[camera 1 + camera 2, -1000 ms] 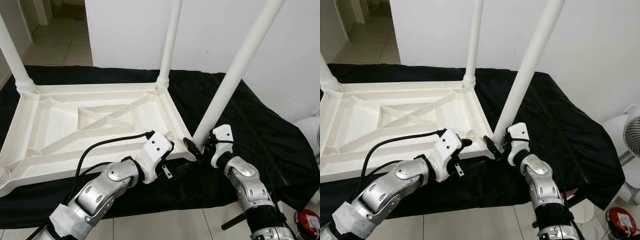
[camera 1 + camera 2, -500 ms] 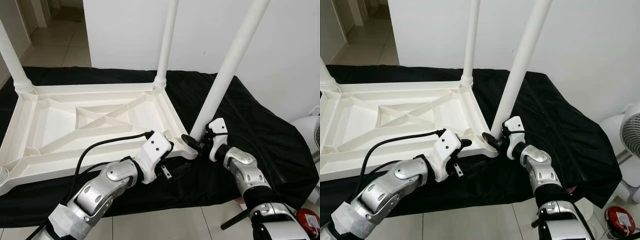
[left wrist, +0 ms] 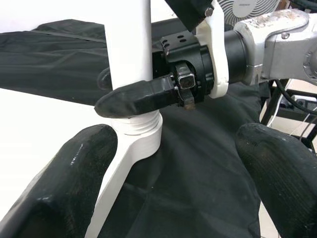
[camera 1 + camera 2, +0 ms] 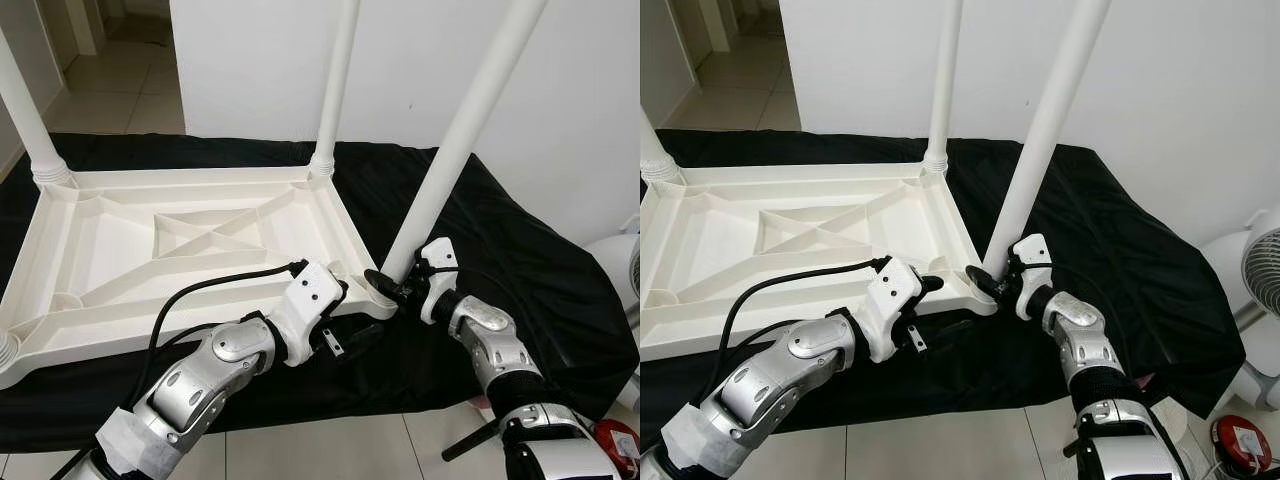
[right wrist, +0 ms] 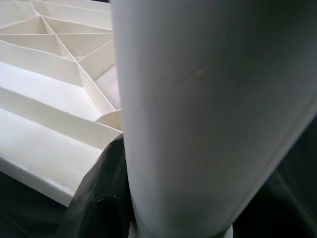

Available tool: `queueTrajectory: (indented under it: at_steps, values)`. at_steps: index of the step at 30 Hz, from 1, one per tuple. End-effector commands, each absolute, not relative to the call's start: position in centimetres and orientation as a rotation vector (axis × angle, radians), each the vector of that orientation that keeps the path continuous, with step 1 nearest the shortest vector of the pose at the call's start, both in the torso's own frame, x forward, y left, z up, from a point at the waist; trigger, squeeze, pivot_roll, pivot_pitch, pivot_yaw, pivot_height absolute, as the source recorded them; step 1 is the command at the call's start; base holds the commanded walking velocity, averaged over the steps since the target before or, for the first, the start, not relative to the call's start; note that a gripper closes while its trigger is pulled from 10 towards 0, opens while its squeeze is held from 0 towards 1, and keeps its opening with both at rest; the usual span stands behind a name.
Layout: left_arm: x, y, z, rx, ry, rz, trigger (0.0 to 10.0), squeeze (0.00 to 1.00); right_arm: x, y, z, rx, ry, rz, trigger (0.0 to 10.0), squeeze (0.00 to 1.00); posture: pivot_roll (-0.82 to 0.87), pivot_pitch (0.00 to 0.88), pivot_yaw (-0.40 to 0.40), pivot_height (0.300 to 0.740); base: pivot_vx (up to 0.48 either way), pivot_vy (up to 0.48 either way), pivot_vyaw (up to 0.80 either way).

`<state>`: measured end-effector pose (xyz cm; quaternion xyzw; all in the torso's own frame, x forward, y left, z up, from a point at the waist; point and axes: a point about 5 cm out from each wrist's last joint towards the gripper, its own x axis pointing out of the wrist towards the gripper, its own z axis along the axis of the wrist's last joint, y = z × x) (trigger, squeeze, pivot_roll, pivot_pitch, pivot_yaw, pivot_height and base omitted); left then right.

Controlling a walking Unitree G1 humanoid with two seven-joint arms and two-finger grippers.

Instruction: Building children table

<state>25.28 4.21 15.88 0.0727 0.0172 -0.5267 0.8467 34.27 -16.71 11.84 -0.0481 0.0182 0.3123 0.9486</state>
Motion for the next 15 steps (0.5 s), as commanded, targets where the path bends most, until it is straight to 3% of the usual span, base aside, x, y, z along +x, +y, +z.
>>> queueTrajectory:
  at_steps: [1,13,15]
  values:
    - [24.8,3.9,15.8,0.160,0.047,-1.224,10.0,0.00,33.9,-17.1,10.1,-0.101,0.116,0.518,10.0,0.00,0.00,0.000,-0.098,0.740,0.000,0.000,0.00]
    - [24.7,3.8,15.7,0.153,0.053,-1.225,10.0,0.00,32.9,-16.2,9.7,0.020,0.098,0.143,10.0,0.00,-0.01,0.000,-0.096,0.740,0.000,0.000,0.00]
    - [24.6,3.7,15.6,0.152,0.055,-1.233,10.0,0.00,32.4,-15.5,10.5,0.027,0.072,-0.051,10.0,0.00,-0.01,0.000,-0.095,0.740,0.000,0.000,0.00]
